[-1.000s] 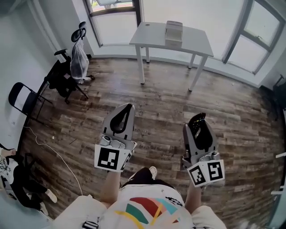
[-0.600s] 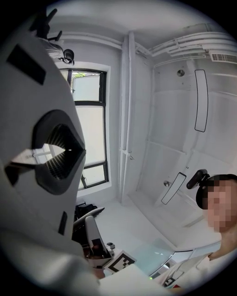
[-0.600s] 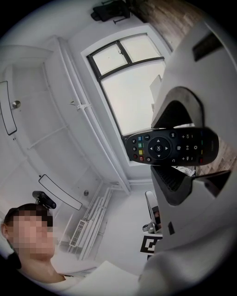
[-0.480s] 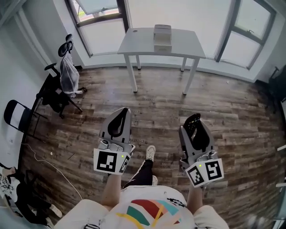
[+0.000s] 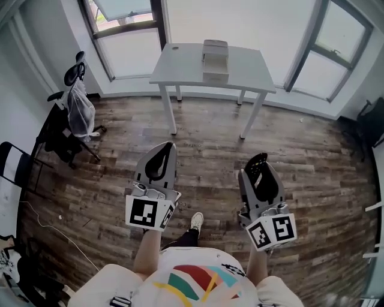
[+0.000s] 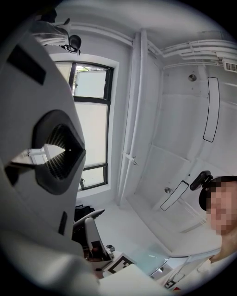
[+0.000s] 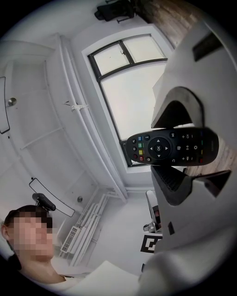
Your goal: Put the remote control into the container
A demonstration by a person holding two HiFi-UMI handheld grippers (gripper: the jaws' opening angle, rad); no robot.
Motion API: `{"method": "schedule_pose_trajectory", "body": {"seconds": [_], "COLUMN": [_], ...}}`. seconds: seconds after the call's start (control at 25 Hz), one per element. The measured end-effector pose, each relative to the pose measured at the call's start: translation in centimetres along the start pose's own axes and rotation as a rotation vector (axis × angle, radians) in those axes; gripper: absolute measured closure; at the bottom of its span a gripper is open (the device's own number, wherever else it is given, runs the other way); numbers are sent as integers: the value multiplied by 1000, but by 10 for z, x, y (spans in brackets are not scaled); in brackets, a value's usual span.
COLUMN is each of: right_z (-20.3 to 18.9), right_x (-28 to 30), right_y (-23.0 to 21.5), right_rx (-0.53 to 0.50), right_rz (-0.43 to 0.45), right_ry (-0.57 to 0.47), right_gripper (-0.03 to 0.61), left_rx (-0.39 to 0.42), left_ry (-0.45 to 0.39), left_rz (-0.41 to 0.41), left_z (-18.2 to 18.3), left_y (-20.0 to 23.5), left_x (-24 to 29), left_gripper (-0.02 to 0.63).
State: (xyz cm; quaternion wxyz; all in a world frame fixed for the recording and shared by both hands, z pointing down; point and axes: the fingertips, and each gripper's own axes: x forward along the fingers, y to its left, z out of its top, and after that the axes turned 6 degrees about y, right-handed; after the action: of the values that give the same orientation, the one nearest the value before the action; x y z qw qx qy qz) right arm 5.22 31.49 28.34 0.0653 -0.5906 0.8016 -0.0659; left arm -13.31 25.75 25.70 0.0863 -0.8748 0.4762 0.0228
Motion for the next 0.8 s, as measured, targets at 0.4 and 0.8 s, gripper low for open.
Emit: {"method": "schedule_pose_trajectory", "body": {"seconds": [0.4,0.8], "right_z": [8,10], "right_x": [104,148], "right_y": [-12,-23], "right_rx": [-28,-51], "right_rz": [-14,-36], "right_ry": [11,30], "right_gripper": [325,325], "left_rx": [-14,-39], "left_ry": [-1,10], "left_rz": [-4,-6], "left_z": [-18,-33], "left_y": [70,101], "left_x": [77,118], "left_gripper": [607,607]}}
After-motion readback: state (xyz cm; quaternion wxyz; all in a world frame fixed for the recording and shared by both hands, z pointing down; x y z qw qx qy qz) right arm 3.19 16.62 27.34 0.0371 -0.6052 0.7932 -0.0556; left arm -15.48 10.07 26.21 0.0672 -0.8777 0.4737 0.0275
